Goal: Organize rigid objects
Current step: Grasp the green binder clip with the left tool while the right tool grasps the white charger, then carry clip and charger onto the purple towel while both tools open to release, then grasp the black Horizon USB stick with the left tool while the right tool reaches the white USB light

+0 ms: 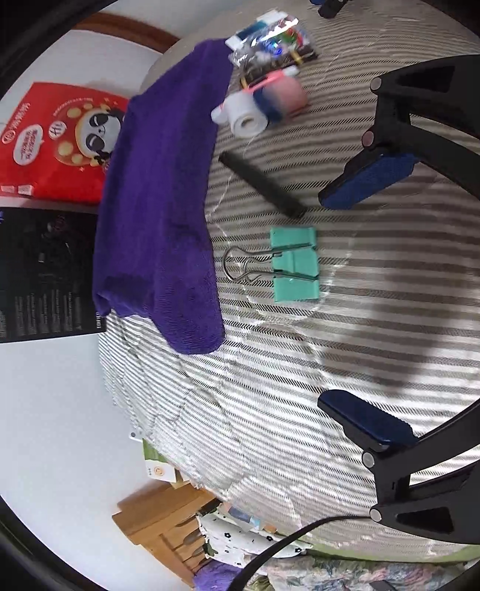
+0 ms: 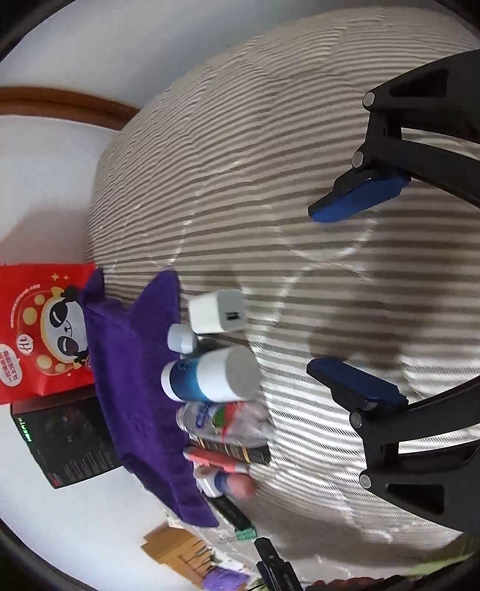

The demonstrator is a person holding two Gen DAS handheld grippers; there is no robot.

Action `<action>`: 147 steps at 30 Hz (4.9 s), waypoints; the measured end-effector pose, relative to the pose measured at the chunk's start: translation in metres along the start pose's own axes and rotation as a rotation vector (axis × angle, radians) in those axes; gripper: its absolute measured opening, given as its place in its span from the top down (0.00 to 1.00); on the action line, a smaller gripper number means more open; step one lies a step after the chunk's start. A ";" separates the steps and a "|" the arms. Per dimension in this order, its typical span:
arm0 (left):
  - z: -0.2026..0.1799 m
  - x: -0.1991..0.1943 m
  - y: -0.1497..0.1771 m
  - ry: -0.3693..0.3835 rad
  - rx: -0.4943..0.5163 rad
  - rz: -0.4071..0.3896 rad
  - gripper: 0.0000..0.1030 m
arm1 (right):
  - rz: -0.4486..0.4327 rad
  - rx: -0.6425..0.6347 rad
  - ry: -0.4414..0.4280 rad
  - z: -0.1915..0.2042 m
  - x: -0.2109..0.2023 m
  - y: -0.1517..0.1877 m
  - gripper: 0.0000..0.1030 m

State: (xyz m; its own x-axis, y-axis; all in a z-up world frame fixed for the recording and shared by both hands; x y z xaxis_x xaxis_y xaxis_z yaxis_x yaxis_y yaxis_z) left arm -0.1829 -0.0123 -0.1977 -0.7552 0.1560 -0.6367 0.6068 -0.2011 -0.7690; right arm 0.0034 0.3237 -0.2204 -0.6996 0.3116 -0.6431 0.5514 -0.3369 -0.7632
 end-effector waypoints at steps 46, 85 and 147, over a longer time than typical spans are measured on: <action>-0.001 -0.039 -0.076 0.229 -0.081 -0.158 0.62 | -0.093 0.045 -0.087 0.008 0.020 -0.059 0.75; -0.130 0.186 -0.169 0.367 0.089 0.095 0.62 | 0.114 -0.186 -0.201 0.140 0.230 -0.157 0.75; -0.079 0.036 -0.039 0.491 0.335 -0.009 0.40 | 0.058 0.125 -0.045 0.013 0.021 0.002 0.00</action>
State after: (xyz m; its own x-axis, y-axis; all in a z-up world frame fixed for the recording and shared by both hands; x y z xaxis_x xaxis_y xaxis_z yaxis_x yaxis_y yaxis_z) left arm -0.2146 0.0771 -0.1952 -0.5085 0.5720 -0.6436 0.4295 -0.4793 -0.7654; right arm -0.0159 0.3181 -0.2341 -0.6893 0.2493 -0.6803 0.5325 -0.4625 -0.7090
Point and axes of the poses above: each gripper's, at about its wrist camera, not at the fingertips, and x roughly the way its jaws point, z to its left, y to its underside, the point moved 10 cm from there along x, roughly the way its jaws point, and after that the axes turned 15 degrees about -z, right-handed, at the moved point
